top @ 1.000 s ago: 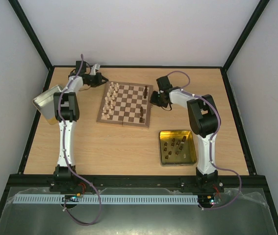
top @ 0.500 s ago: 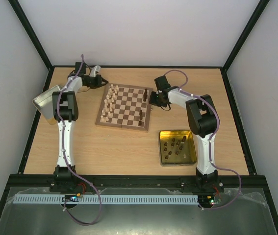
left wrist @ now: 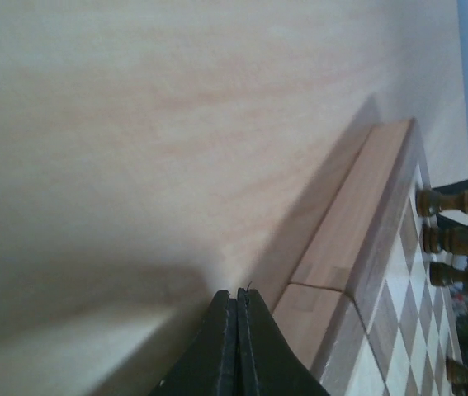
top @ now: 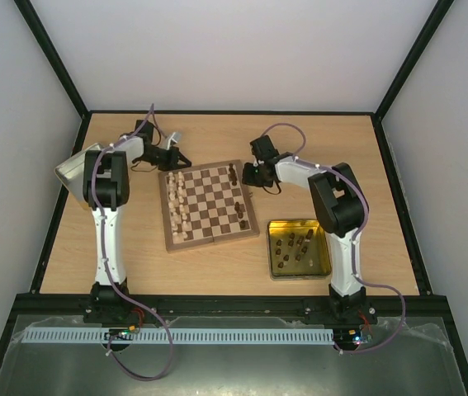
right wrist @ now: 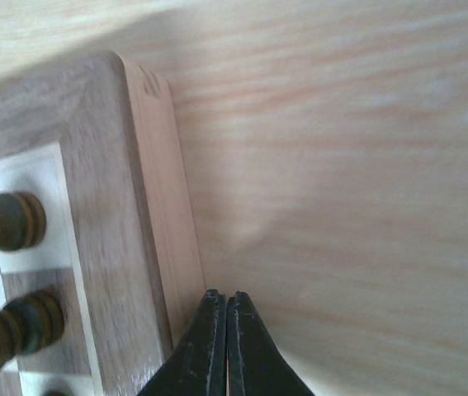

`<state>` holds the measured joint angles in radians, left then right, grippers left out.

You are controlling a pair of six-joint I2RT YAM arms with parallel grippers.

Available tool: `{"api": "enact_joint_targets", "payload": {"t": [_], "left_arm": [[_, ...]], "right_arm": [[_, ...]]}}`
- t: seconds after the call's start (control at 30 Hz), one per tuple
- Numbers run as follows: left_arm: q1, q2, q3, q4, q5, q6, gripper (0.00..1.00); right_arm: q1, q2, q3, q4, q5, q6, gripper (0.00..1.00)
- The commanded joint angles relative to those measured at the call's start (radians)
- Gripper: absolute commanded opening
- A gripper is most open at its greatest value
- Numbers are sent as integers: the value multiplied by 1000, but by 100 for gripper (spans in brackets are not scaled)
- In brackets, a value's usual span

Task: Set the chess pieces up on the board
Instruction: Move the chessboard to the center of the board.

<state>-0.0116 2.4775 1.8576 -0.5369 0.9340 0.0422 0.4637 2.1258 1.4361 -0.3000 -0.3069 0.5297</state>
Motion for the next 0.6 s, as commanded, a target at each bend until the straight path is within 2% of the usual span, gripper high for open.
{"api": "enact_joint_targets", "payload": {"t": [0.0, 0.3, 0.57], "left_arm": [[-8, -56, -142, -90, -67, 81, 2], [2, -125, -249, -74, -114, 108, 2], [86, -198, -299, -26, -200, 95, 2]], "right_arm": [[43, 6, -129, -128, -12, -4, 2], [98, -141, -332, -76, 18, 19, 2], [123, -237, -451, -66, 23, 17, 2]]}}
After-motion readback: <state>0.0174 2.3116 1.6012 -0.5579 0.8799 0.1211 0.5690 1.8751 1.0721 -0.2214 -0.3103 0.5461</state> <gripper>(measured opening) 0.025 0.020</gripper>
